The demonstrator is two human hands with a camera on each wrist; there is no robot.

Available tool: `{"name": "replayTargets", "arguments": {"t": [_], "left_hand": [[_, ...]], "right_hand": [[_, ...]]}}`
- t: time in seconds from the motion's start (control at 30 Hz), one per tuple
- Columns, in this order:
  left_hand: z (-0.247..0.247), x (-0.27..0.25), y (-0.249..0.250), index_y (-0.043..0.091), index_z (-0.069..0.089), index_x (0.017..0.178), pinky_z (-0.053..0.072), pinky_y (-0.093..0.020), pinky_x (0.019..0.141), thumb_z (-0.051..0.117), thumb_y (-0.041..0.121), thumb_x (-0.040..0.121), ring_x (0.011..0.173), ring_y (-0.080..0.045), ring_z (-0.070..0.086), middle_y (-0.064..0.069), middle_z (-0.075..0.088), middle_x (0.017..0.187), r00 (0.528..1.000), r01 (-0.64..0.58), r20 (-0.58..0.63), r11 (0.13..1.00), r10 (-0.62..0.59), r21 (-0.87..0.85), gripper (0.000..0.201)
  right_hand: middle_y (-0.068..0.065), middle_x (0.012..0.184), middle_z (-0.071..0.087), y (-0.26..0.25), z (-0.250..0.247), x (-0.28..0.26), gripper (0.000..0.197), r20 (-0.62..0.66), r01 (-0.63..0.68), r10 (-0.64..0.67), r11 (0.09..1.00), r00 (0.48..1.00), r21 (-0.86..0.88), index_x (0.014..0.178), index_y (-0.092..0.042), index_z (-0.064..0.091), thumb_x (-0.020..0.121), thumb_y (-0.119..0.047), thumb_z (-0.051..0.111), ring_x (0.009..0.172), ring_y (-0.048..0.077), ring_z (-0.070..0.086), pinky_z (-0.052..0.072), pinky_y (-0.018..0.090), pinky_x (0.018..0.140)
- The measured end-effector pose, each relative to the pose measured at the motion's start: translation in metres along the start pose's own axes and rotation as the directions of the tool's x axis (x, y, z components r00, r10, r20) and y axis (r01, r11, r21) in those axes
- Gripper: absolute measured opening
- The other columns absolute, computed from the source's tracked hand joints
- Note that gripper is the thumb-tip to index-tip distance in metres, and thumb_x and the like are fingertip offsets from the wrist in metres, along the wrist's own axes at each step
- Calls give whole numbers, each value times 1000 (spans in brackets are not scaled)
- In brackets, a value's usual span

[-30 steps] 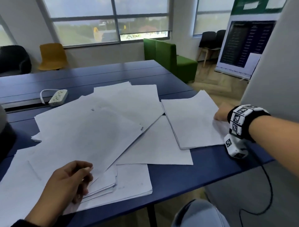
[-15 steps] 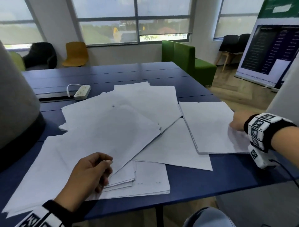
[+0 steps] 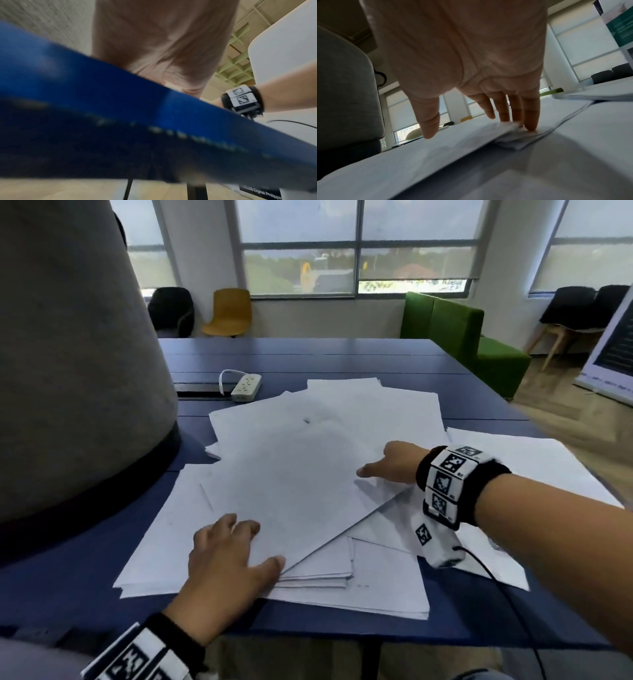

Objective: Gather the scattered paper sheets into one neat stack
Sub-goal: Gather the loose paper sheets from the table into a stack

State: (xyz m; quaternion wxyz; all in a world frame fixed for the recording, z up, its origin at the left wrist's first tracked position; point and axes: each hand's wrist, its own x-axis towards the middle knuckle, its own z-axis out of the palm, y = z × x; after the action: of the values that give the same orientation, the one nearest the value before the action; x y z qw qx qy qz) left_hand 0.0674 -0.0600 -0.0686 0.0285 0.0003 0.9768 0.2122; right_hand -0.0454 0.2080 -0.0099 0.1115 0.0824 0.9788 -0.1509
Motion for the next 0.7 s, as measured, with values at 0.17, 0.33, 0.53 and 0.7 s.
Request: {"name": "replayTargets", "arguments": {"t": [0.17, 0.33, 0.53, 0.7], "left_hand": [[11, -9, -4, 27, 20, 153, 10, -37, 121, 45, 68, 87, 148, -23, -1, -4, 5, 164, 1000, -22, 7, 999, 22, 46, 81], [14, -7, -7, 26, 17, 154, 8, -39, 122, 43, 69, 87, 149, -26, -4, -5, 2, 164, 1000, -19, 19, 998, 18, 66, 83], [14, -9, -9, 26, 23, 152, 10, -37, 122, 45, 66, 88, 149, -21, -2, -4, 7, 163, 999, -47, 0, 997, 48, -66, 79], [-11, 5, -13, 22, 30, 146, 32, -44, 115, 62, 58, 81, 141, -21, 31, 1, 31, 151, 988, -84, -154, 915, 25, -394, 80]], "right_hand": [[4, 98, 62, -17, 9, 6, 45, 0, -28, 28, 994, 1000, 107, 93, -16, 55, 71, -49, 76, 95, 25, 59, 48, 30, 80], [10, 110, 65, -19, 5, 14, 41, -108, -44, 78, 956, 991, 289, 104, -6, 61, 74, -29, 76, 100, 29, 61, 49, 29, 84], [11, 101, 67, -28, -12, 8, 23, -255, 113, -2, 899, 967, 424, 102, -11, 68, 79, -13, 71, 86, 27, 62, 49, 29, 74], [11, 97, 69, -35, -41, -3, 13, -258, 216, -88, 822, 962, 527, 87, -26, 66, 82, -15, 71, 77, 32, 66, 58, 39, 71]]}}
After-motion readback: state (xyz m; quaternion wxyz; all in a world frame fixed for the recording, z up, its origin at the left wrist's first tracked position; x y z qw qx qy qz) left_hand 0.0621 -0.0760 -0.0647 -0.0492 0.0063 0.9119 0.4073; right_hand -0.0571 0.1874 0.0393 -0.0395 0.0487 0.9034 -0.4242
